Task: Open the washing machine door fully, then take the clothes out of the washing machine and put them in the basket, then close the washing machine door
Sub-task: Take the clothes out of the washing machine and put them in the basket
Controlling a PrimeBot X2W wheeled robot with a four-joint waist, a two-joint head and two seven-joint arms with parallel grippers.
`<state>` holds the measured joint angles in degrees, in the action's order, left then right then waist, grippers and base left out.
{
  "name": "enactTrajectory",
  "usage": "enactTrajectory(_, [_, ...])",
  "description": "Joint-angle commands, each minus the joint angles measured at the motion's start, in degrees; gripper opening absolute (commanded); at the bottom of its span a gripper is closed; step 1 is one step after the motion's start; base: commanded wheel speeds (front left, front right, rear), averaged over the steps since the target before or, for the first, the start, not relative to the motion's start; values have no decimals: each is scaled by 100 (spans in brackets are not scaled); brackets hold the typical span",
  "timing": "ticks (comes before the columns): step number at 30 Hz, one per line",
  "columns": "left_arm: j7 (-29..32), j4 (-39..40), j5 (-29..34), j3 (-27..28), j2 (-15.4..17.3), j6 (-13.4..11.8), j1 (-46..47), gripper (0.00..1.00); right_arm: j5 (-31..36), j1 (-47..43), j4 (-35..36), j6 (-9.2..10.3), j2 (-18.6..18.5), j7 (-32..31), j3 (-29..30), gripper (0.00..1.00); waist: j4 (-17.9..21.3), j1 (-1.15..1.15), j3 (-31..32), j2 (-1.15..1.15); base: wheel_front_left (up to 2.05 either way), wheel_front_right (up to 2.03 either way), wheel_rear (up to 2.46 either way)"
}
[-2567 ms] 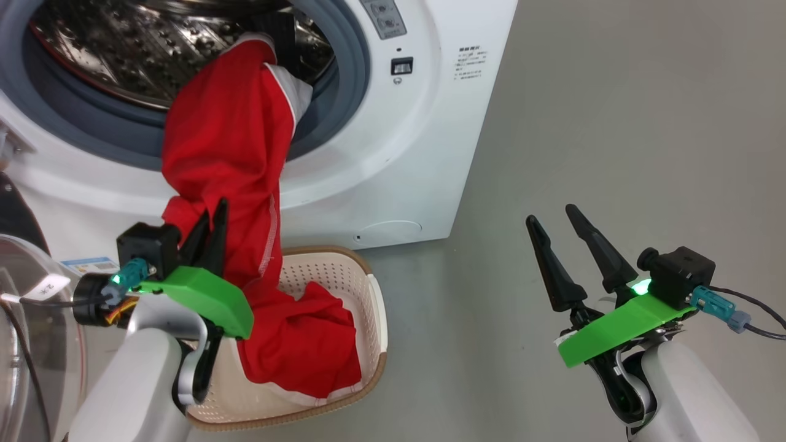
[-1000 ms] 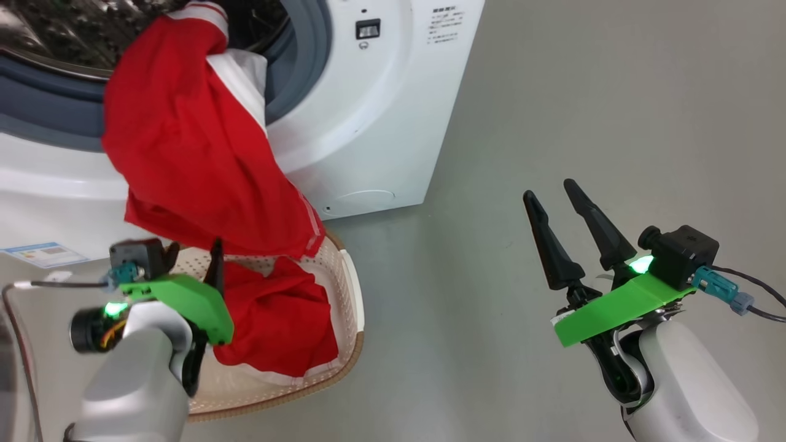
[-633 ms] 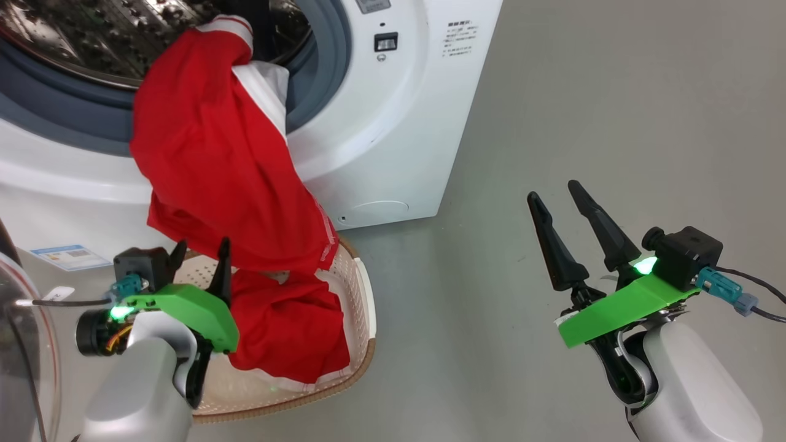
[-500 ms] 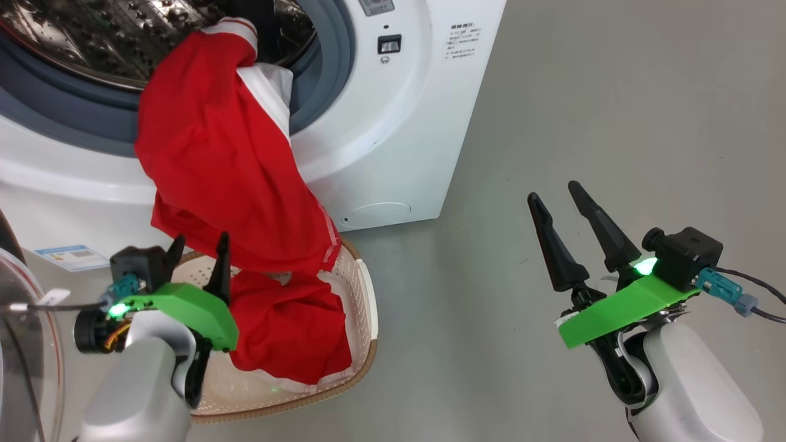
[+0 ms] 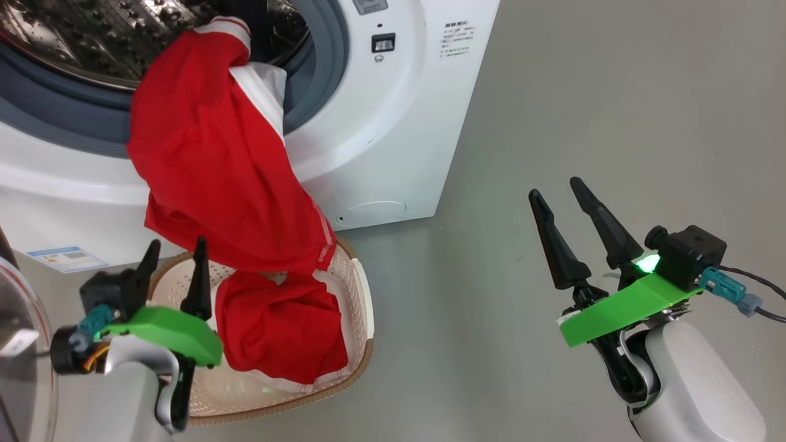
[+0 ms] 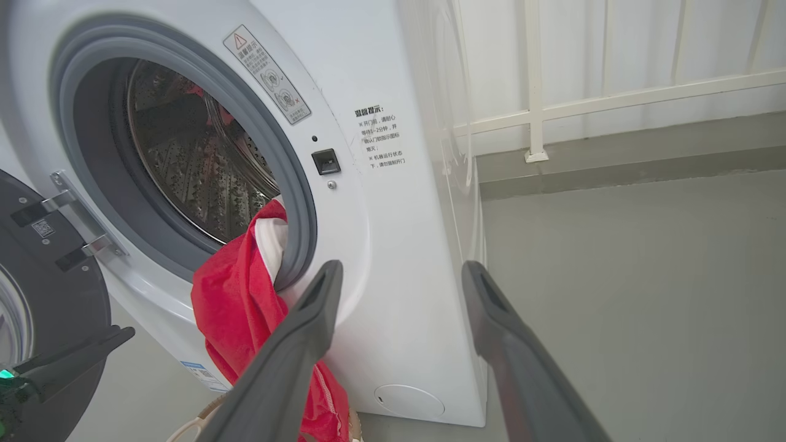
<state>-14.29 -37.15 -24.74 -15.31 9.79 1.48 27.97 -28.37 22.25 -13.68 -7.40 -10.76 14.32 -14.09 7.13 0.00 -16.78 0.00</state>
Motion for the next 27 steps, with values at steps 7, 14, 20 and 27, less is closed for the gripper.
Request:
enactTrajectory(7, [-71,1056,297,446,239,-222,-637,100,33,-160,154,-9,14,68,-81,100,7,0,-2,0,0,0,0])
enactTrajectory(14, [-71,1532,319,551,268,-304,-947,100,38,-181,155,-9,-1,68,-37,100,-40,0,-46,0,0,0,0])
enactTrajectory(20, [-23,1769,295,508,256,-344,-1046,100,48,-163,153,-9,5,68,-10,100,-78,0,-93,0,0,0,0])
enactTrajectory(27, [80,2036,286,451,223,-435,-1062,100,49,-146,141,-9,6,68,-17,100,-84,0,-90,0,0,0,0])
